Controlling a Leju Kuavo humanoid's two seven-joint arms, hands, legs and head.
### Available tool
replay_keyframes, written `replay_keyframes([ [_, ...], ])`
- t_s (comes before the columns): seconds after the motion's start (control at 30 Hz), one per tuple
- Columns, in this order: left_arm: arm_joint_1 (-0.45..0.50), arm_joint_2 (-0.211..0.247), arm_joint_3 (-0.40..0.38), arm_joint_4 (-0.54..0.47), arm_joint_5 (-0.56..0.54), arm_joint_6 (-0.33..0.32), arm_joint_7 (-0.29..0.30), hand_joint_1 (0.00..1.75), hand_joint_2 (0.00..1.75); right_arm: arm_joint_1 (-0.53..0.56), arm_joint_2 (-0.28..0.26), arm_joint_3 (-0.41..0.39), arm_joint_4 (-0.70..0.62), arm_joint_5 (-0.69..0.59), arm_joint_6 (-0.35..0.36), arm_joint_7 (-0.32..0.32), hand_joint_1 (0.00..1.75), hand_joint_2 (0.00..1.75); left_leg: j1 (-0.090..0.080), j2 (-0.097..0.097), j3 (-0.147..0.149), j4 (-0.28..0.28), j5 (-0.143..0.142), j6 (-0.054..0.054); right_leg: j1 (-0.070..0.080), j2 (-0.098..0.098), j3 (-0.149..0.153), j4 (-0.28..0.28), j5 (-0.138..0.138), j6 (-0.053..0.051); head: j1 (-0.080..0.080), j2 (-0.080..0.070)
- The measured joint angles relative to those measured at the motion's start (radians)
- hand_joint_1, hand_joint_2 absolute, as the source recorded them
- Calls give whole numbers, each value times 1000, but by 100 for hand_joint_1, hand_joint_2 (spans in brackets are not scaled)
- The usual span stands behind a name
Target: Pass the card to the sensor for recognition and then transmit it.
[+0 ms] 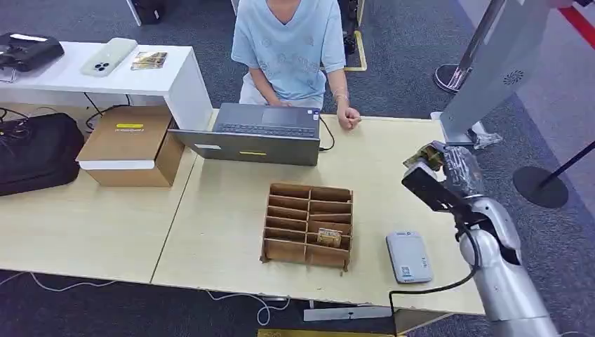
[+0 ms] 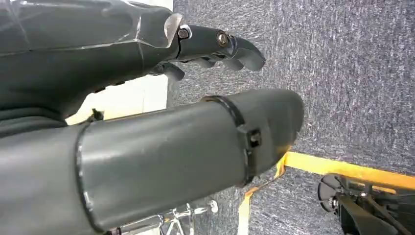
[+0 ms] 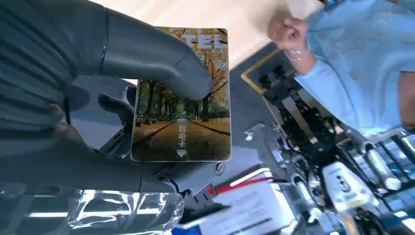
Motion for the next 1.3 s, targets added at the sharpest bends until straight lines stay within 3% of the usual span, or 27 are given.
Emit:
replay_keyframes([
  [0.27,0,-1,0,0,-10,-2,-1,0,0,-260,11,130,168,29,-5,-7,175,175,0,-1,0,0,0,-1,0,0,0,0,0,0,0,0],
  [0.4,-1,0,0,0,-27,-7,-1,0,0,-369,34,180,268,34,-10,-42,175,175,0,-1,0,0,0,-1,0,0,0,0,0,0,0,0],
  [0.67,-2,1,-10,0,-61,-13,10,0,0,-585,138,291,483,34,30,-66,175,175,0,0,0,0,1,-1,0,0,-1,1,0,0,0,0],
  [0.9,-4,1,-23,0,-72,-15,10,0,0,-721,249,360,673,24,78,-35,175,175,0,-1,0,0,1,-1,0,0,-1,1,0,0,0,0],
  [1.03,-4,2,-27,0,-75,-16,10,0,0,-769,303,377,765,32,84,17,175,175,0,0,0,0,1,-1,0,0,-1,1,0,0,0,0],
  [1.3,-4,1,-27,0,-72,-17,10,0,0,-839,370,406,880,56,83,77,175,175,0,-1,0,0,1,-1,0,0,-1,1,0,0,0,0],
])
